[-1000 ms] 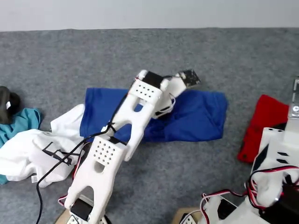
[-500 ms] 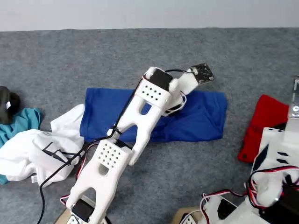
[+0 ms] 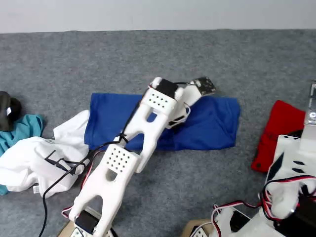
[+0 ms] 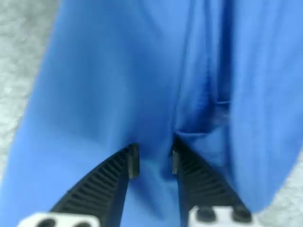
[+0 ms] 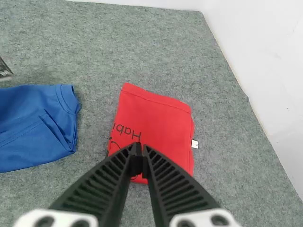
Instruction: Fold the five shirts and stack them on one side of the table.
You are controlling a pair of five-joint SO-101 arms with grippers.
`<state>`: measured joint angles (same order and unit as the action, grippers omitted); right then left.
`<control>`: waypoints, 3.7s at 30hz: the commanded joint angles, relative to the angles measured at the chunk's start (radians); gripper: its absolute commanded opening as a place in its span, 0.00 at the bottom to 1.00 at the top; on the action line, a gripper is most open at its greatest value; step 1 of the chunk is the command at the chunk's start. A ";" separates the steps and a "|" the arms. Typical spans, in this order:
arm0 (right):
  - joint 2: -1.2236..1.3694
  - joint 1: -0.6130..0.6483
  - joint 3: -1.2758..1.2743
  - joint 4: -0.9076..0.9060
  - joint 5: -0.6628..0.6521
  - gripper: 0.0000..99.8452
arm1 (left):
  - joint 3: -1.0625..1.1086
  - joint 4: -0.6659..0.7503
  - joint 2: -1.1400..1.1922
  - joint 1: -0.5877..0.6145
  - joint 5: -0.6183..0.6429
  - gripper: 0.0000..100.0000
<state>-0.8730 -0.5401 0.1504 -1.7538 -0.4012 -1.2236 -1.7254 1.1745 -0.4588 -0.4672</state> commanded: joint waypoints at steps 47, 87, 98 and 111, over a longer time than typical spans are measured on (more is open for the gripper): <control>0.008 -0.010 0.000 -0.041 0.009 0.01 | -0.018 -0.031 -0.187 -0.041 0.015 0.12; 0.004 -0.010 0.000 -0.041 0.011 0.01 | 0.074 -0.031 -0.222 -0.083 0.038 0.12; 0.004 -0.010 0.000 -0.041 0.009 0.01 | 0.101 -0.026 -0.135 -0.051 0.035 0.12; 0.012 -0.010 0.000 -0.041 0.011 0.01 | 0.022 -0.031 -0.189 0.023 -0.020 0.12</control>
<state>-0.8730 -0.5401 0.1504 -1.7553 -0.4012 -1.1684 -1.7269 1.0871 -0.4235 -0.4856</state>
